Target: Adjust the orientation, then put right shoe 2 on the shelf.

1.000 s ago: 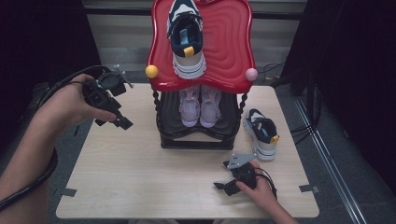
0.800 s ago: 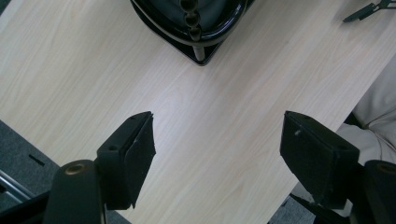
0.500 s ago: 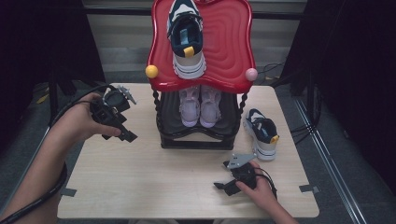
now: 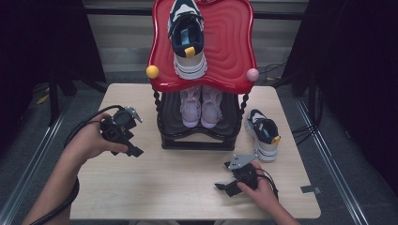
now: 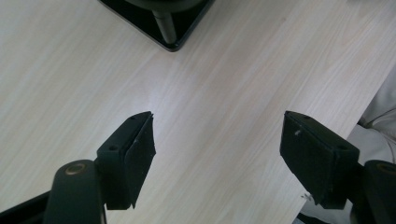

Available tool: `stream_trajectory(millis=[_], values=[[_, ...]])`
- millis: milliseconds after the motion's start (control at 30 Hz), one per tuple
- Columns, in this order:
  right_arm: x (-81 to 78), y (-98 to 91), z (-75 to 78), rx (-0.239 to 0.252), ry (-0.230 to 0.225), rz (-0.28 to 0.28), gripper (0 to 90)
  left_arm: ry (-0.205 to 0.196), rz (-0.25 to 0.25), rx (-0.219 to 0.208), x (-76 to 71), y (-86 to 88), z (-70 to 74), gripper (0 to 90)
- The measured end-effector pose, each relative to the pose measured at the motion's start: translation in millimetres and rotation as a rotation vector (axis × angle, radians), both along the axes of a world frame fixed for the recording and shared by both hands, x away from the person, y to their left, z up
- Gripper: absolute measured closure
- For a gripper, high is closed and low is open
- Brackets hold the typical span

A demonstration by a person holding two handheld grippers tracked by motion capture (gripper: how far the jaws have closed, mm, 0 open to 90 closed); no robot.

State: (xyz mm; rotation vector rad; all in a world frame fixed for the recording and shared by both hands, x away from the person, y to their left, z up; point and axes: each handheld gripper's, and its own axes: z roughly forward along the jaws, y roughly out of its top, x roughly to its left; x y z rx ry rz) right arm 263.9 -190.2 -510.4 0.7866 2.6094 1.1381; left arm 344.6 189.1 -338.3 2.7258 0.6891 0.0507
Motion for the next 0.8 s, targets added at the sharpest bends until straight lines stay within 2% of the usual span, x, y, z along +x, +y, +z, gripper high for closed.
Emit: stream_trajectory(millis=[167,233,467,567,600,800], values=[[-0.3,0.1,0.0,-0.001,0.002,-0.001,11.8,0.003,0.01,-0.042,-4.4,0.6,-29.5,25.2],[-0.2,0.0,-0.1,-0.002,0.001,0.0,11.8,0.005,0.006,-0.04,-5.3,1.3,-41.0,25.2],[-0.2,0.0,0.0,-0.003,0.002,0.0,11.7,-0.023,0.024,-0.114,-14.2,5.5,-76.6,24.5],[-0.1,0.0,0.0,-0.003,0.002,0.0,11.7,-0.04,0.049,-0.151,-19.4,7.2,-93.3,24.2],[-0.2,0.0,0.0,-0.003,0.002,0.0,11.8,-0.04,0.038,-0.156,-19.8,8.2,-98.6,24.2],[-0.8,-0.1,0.1,-0.001,0.005,-0.002,11.7,-0.058,0.068,-0.184,-27.0,5.5,-128.0,24.2]])
